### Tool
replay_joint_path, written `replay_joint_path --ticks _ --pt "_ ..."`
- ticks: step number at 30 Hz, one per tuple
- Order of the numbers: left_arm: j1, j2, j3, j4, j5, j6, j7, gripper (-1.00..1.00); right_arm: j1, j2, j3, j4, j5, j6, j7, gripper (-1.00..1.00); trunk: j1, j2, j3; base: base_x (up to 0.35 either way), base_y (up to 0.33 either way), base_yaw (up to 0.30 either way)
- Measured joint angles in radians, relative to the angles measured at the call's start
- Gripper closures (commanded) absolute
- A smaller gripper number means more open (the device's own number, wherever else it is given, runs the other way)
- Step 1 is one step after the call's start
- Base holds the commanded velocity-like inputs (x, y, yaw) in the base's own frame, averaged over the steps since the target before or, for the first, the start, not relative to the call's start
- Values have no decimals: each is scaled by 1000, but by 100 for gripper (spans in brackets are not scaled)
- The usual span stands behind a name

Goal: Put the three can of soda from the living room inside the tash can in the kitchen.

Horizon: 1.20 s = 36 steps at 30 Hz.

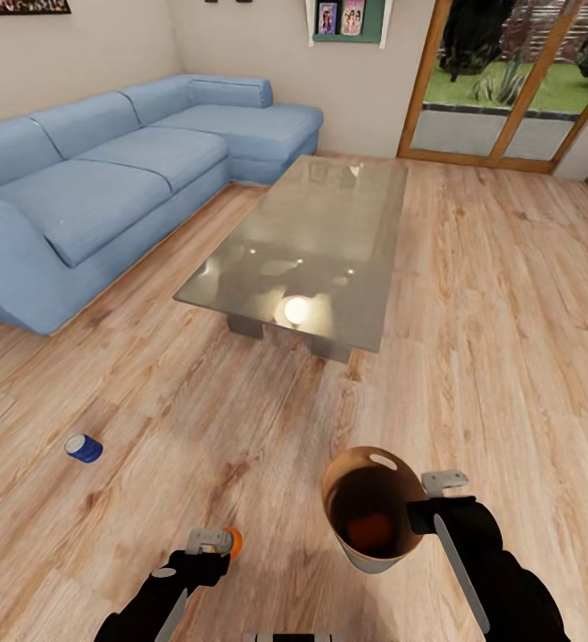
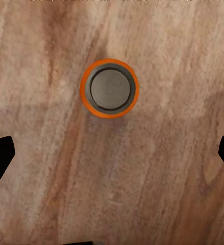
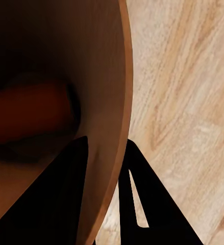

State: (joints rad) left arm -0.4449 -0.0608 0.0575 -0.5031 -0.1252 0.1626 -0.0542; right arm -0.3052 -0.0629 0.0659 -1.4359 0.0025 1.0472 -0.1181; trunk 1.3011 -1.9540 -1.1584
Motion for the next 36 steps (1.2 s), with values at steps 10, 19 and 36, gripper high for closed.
replay_joint_path --ticks 10,19,36 --pt "0 1 -2 -22 -1 0 -1 -100 0 1 -2 -40 5 0 0 100 0 0 -1 168 0 0" --pt "0 1 -1 -29 -1 6 -1 -100 0 1 -2 -43 1 0 0 100 0 0 -1 49 0 0" --pt "0 1 -2 -32 -3 2 -1 -100 0 2 -2 -46 2 0 0 100 0 0 -7 61 0 0"
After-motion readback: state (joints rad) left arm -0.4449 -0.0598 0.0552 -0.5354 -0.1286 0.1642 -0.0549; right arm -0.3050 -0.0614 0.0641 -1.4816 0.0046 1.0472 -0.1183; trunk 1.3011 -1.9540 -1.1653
